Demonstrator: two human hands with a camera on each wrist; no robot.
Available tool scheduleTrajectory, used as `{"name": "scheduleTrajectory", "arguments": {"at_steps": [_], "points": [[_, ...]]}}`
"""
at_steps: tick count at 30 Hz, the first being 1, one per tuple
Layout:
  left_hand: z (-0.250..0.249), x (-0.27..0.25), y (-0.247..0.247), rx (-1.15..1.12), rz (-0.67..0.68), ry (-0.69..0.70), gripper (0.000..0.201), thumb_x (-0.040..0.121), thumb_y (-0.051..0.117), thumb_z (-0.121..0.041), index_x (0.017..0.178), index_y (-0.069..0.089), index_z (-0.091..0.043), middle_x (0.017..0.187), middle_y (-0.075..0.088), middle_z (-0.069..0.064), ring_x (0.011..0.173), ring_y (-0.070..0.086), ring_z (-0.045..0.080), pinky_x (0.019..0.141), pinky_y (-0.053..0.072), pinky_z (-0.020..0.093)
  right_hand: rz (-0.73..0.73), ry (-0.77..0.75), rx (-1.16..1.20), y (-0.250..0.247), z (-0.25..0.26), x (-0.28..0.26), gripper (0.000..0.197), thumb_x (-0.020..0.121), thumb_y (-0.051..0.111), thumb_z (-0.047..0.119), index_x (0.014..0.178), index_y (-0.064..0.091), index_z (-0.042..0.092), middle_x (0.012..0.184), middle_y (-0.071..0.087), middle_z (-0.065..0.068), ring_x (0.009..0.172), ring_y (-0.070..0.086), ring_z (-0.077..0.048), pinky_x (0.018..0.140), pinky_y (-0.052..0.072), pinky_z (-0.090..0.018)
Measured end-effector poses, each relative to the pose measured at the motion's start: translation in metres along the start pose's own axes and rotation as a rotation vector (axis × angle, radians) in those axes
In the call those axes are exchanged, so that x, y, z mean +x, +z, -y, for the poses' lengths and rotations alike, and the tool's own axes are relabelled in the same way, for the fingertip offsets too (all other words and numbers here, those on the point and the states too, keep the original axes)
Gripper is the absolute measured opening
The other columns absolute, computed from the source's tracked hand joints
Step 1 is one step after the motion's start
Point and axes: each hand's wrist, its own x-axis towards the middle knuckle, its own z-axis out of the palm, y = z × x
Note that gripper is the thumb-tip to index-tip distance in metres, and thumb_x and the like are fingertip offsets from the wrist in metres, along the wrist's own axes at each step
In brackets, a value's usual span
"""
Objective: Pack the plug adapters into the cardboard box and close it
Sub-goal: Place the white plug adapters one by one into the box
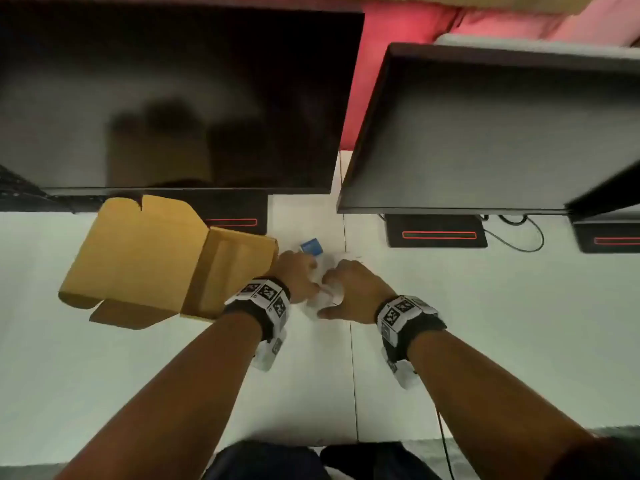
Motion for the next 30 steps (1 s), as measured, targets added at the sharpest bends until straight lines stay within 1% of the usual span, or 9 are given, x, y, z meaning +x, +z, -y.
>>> {"name": "scheduleTrajectory", "arguments": {"at_steps": [10, 12, 14, 17, 19, 21, 23, 26, 30], "points": [[0.010, 0.000, -0.003, -0.173, -0.052, 0.028, 0.026, 0.096, 0.067, -0.017, 0.120, 0.072, -0.007, 0.111, 0.077, 0.015, 0.105, 0.071, 0.034, 0.096, 0.055, 0.040, -0.037, 0.058, 0.004, 0.020, 0.011, 0.012, 0.057, 0.079, 0.076, 0.044, 0.127, 0.054, 0.022, 0.118, 0.058, -0.002, 0.109, 0.054, -0.023, 0.090, 0.053, -0.042], [0.011, -0.003, -0.004, -0.194, -0.145, 0.012, 0.019, 0.096, 0.062, -0.018, 0.107, 0.074, -0.008, 0.101, 0.078, 0.014, 0.097, 0.073, 0.033, 0.087, 0.057, 0.042, -0.043, 0.050, 0.015, 0.018, 0.006, 0.014, 0.055, 0.079, 0.075, 0.043, 0.126, 0.054, 0.023, 0.116, 0.058, 0.000, 0.106, 0.055, -0.023, 0.087, 0.054, -0.042], [0.013, -0.007, -0.004, -0.180, -0.304, -0.025, 0.020, 0.097, 0.061, -0.021, 0.105, 0.074, -0.009, 0.098, 0.077, 0.012, 0.092, 0.072, 0.031, 0.082, 0.056, 0.040, -0.043, 0.036, 0.007, 0.015, 0.001, 0.017, 0.055, 0.079, 0.076, 0.043, 0.126, 0.054, 0.023, 0.114, 0.058, 0.001, 0.103, 0.056, -0.022, 0.086, 0.054, -0.041], [0.023, -0.015, -0.005, -0.204, -0.522, -0.131, 0.023, 0.099, 0.061, -0.026, 0.115, 0.070, -0.013, 0.103, 0.071, 0.008, 0.084, 0.063, 0.023, 0.076, 0.048, 0.031, -0.046, 0.004, 0.011, 0.013, -0.004, 0.021, 0.057, 0.078, 0.078, 0.044, 0.125, 0.054, 0.023, 0.113, 0.057, 0.002, 0.101, 0.058, -0.022, 0.087, 0.055, -0.041], [0.031, -0.019, -0.004, -0.165, -0.575, -0.238, 0.033, 0.100, 0.053, -0.034, 0.126, 0.063, -0.016, 0.120, 0.065, 0.010, 0.095, 0.062, 0.024, 0.081, 0.046, 0.031, -0.048, -0.020, 0.021, 0.012, -0.006, 0.023, 0.054, 0.078, 0.078, 0.043, 0.123, 0.054, 0.025, 0.112, 0.058, 0.003, 0.101, 0.059, -0.022, 0.086, 0.055, -0.041], [0.041, -0.023, 0.000, -0.147, -0.539, -0.416, 0.048, 0.099, 0.053, -0.042, 0.139, 0.051, -0.016, 0.141, 0.055, 0.014, 0.124, 0.057, 0.035, 0.099, 0.050, 0.042, -0.044, -0.033, 0.019, 0.012, -0.009, 0.023, 0.051, 0.079, 0.077, 0.043, 0.121, 0.054, 0.026, 0.112, 0.057, 0.003, 0.100, 0.059, -0.022, 0.084, 0.055, -0.041], [0.050, -0.024, 0.010, -0.157, -0.402, -0.565, 0.064, 0.095, 0.056, -0.049, 0.147, 0.042, -0.015, 0.150, 0.051, 0.016, 0.139, 0.047, 0.042, 0.113, 0.044, 0.055, -0.045, -0.032, 0.011, 0.011, -0.013, 0.022, 0.049, 0.080, 0.075, 0.044, 0.121, 0.053, 0.028, 0.112, 0.056, 0.003, 0.099, 0.060, -0.022, 0.084, 0.055, -0.042], [0.052, -0.025, 0.032, -0.179, -0.204, -0.589, 0.061, 0.095, 0.047, -0.049, 0.147, 0.043, -0.017, 0.152, 0.053, 0.018, 0.143, 0.045, 0.044, 0.115, 0.041, 0.059, -0.041, -0.029, 0.003, 0.009, -0.023, 0.019, 0.049, 0.082, 0.075, 0.043, 0.123, 0.053, 0.027, 0.115, 0.056, 0.002, 0.099, 0.061, -0.023, 0.085, 0.056, -0.043], [0.026, -0.029, 0.044, -0.142, -0.111, -0.500, 0.046, 0.103, 0.044, -0.036, 0.145, 0.049, -0.017, 0.151, 0.049, 0.021, 0.137, 0.048, 0.047, 0.118, 0.036, 0.052, -0.065, -0.014, 0.021, 0.007, -0.042, 0.010, 0.050, 0.080, 0.074, 0.046, 0.123, 0.057, 0.028, 0.115, 0.056, 0.001, 0.098, 0.063, -0.023, 0.084, 0.056, -0.043]]}}
